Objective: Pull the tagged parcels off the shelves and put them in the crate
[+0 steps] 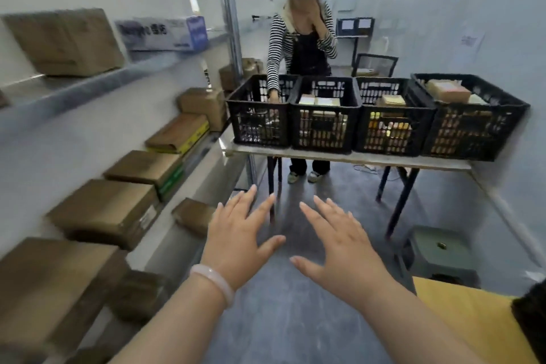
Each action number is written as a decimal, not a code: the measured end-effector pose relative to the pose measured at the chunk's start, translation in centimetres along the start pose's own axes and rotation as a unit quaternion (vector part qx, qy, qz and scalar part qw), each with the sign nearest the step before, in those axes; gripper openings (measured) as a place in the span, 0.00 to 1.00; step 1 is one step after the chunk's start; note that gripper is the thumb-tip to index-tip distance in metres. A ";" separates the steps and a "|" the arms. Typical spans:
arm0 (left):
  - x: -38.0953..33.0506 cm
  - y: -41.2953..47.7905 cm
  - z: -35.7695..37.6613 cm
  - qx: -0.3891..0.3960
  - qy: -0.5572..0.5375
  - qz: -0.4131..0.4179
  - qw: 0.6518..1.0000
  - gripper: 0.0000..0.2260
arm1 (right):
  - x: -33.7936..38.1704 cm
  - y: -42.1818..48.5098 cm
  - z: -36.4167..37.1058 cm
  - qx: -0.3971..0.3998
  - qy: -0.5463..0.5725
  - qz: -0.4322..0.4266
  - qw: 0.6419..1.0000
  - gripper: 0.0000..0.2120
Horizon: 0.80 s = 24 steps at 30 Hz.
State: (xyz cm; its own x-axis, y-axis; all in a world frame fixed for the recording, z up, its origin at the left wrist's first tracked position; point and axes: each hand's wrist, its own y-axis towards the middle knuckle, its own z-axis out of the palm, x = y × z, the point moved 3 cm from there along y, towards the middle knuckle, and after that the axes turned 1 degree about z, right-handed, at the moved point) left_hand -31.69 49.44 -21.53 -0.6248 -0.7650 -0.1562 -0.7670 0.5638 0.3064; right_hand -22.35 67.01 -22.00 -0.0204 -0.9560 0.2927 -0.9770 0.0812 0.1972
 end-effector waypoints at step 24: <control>27.8 -23.4 -4.6 -0.006 -0.017 -0.494 0.869 0.31 | 34.8 13.9 19.4 0.177 0.072 -0.377 0.906 0.38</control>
State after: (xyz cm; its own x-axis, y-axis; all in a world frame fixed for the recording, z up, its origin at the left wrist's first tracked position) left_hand -30.44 13.55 -28.70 0.3338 -0.8647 -0.3753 -0.9303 -0.3664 0.0169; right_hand -40.74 29.35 -27.26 0.6844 -0.6535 0.3232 -0.7092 -0.6996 0.0874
